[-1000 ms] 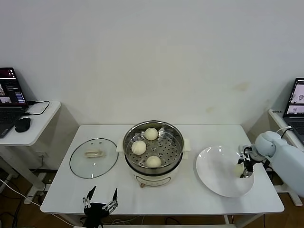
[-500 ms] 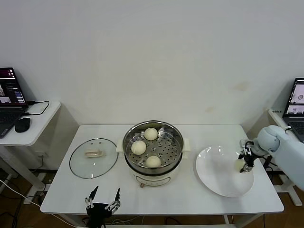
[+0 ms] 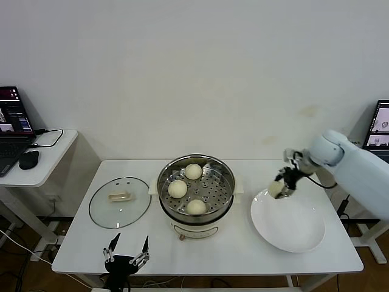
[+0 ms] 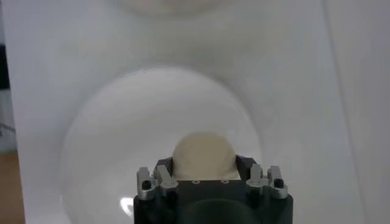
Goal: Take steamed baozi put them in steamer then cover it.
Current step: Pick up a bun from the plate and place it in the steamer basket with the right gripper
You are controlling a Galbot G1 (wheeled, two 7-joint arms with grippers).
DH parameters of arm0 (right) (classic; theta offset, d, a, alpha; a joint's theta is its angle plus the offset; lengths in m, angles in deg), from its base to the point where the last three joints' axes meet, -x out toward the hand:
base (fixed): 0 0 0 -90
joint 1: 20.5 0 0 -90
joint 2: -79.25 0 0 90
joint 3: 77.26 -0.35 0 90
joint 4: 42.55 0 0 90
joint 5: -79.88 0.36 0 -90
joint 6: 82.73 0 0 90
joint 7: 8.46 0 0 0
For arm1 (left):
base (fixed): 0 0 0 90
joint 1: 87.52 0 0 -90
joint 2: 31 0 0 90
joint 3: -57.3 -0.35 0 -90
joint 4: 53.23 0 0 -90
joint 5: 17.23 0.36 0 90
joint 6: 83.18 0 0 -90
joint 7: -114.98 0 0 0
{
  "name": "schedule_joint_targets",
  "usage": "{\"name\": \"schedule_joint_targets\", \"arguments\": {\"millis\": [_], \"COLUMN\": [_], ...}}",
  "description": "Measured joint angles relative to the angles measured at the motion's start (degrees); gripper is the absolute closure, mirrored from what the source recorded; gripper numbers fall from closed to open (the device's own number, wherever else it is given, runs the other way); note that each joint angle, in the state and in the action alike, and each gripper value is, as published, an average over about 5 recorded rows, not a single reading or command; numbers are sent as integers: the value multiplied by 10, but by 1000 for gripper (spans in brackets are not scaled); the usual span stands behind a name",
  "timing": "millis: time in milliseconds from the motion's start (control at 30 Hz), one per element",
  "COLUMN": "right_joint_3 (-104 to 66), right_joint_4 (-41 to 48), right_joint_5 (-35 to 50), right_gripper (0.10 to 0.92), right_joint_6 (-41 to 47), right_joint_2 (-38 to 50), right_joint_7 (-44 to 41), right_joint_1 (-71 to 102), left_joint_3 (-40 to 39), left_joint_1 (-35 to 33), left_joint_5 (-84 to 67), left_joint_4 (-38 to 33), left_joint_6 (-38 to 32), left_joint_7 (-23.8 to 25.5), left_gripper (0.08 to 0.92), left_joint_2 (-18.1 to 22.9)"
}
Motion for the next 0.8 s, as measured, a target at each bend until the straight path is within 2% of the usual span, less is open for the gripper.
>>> {"name": "schedule_joint_targets", "arguments": {"millis": [800], "right_joint_3": [176], "right_joint_4": [13], "right_joint_5": [157], "right_gripper": [389], "right_joint_6": [84], "right_joint_2": [-150], "right_joint_7": [-10], "right_joint_1": [-186], "left_joint_3": [11], "left_joint_1": [8], "left_joint_5": [-2], "left_joint_4": [-21], "left_joint_6": [-7], "left_joint_7": [-6], "left_gripper": [177], "left_joint_2": [3]}}
